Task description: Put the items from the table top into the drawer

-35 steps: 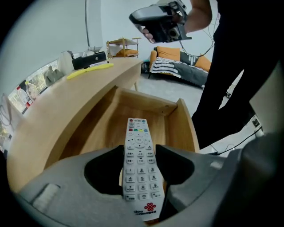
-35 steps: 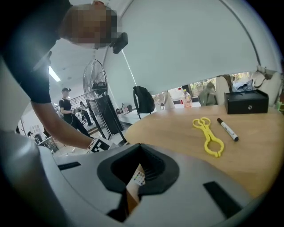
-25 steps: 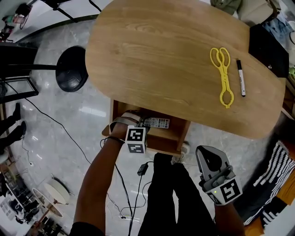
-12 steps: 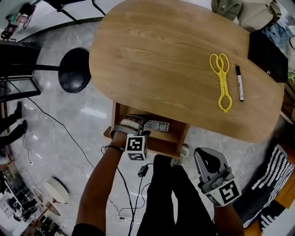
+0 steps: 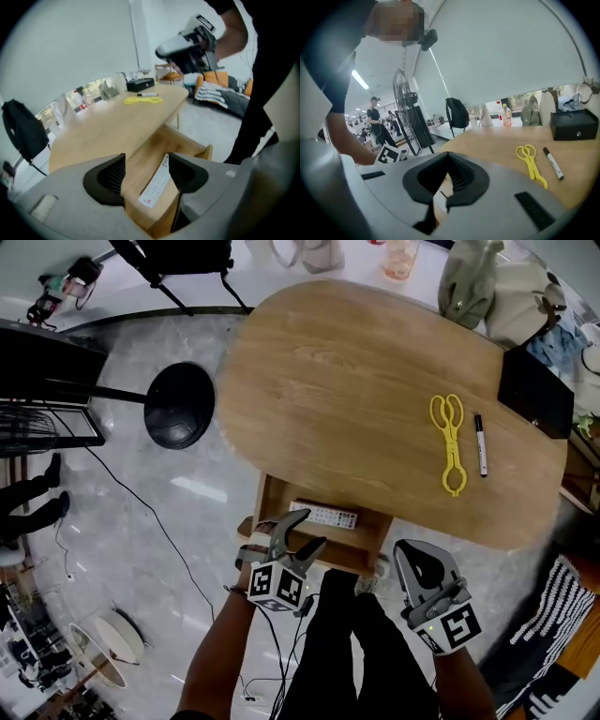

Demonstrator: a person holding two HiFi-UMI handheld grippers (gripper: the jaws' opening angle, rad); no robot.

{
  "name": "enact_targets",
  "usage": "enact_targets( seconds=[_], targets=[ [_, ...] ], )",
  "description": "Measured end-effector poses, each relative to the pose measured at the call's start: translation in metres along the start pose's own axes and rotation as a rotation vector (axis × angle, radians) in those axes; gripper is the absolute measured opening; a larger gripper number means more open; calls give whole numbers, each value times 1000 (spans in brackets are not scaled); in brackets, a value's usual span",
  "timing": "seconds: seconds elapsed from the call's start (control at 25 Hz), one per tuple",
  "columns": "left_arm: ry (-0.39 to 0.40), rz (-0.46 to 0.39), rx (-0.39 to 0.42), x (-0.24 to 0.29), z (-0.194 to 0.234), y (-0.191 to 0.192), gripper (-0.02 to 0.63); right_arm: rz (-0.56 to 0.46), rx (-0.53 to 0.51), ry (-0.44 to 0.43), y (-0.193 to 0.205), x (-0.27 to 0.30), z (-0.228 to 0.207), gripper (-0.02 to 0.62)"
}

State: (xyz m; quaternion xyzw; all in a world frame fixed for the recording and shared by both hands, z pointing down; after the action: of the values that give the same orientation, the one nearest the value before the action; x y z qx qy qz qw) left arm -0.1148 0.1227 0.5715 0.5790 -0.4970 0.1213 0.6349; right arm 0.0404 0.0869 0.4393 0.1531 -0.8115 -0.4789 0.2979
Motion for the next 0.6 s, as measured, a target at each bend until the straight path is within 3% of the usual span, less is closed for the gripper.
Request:
enact_targets(
  seconds=[0.12,0.32,0.4,0.6],
  targets=[
    [-110,-121,-154,-30,24,-36,223,-10,-22,4,-22,9,3,-3],
    [-264,-246,-320,-65,62,-74,72,-11,-55,44,-50,18,2,-3],
    [-285,-275,-378,-76,72,-83,25,-2,-75,89,-57,19,-2,-3],
    [-293,-348,-504,-80,86,-106,17,43,-107,242,-60,17,-39,-3]
  ],
)
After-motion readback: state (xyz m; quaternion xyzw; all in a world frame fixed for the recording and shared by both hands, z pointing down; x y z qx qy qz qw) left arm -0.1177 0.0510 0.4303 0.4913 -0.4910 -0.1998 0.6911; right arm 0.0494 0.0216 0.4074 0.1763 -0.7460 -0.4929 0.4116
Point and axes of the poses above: the fingertips, and each gripper's own axes: x forward along the fingers, z to its left, y out of its underside, the point moved 3 cm from there along -x, backward along the fingers, and after that the axes turned 2 degrees about x, right-handed, at the moved point
